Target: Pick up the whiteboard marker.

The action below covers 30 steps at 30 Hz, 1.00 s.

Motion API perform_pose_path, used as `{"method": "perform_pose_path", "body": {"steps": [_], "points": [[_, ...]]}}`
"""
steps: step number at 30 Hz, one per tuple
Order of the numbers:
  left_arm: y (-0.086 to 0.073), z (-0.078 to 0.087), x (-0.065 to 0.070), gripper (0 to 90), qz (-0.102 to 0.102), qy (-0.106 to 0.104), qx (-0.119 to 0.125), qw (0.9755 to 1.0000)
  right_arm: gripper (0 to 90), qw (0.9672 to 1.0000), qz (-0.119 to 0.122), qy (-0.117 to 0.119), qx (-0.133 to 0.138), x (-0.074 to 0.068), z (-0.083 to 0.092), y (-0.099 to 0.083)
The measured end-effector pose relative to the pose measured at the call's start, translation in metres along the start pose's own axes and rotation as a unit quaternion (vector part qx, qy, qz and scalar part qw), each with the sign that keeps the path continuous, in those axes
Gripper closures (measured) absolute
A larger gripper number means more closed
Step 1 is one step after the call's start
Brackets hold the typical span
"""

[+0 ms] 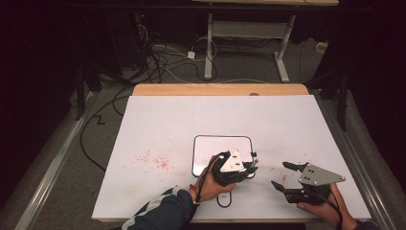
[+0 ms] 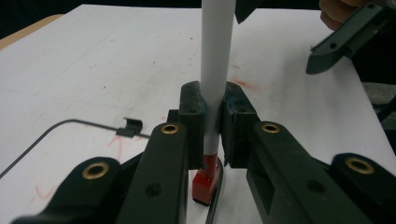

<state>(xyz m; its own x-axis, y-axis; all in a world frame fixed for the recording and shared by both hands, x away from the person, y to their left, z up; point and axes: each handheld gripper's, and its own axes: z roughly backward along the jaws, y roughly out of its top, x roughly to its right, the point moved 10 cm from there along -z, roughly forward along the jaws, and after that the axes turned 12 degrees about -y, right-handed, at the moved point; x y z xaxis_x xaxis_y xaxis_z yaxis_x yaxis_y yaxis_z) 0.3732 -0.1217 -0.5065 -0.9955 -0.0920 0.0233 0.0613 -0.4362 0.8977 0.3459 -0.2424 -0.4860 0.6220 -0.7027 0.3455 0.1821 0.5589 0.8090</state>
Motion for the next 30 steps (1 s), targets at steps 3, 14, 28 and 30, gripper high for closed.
{"method": "perform_pose_path", "body": {"steps": [3,14,28,30], "points": [[0.002,-0.004,-0.004,78.7,-0.001,0.002,0.0,1.0,28.8,1.0,0.0,0.0,-0.001,0.0,0.0,0.0],[-0.011,0.023,-0.033,78.7,0.036,0.039,0.007,0.9986,28.9,1.0,0.0,-0.003,0.0,0.001,0.002,-0.001],[-0.011,0.021,-0.016,78.7,0.028,0.021,0.002,0.9994,28.9,1.0,0.001,0.002,-0.003,-0.001,0.0,-0.001],[-0.006,0.01,-0.015,78.7,0.012,0.018,-0.005,0.9997,28.8,1.0,0.005,0.002,-0.004,-0.001,0.0,-0.001]]}}
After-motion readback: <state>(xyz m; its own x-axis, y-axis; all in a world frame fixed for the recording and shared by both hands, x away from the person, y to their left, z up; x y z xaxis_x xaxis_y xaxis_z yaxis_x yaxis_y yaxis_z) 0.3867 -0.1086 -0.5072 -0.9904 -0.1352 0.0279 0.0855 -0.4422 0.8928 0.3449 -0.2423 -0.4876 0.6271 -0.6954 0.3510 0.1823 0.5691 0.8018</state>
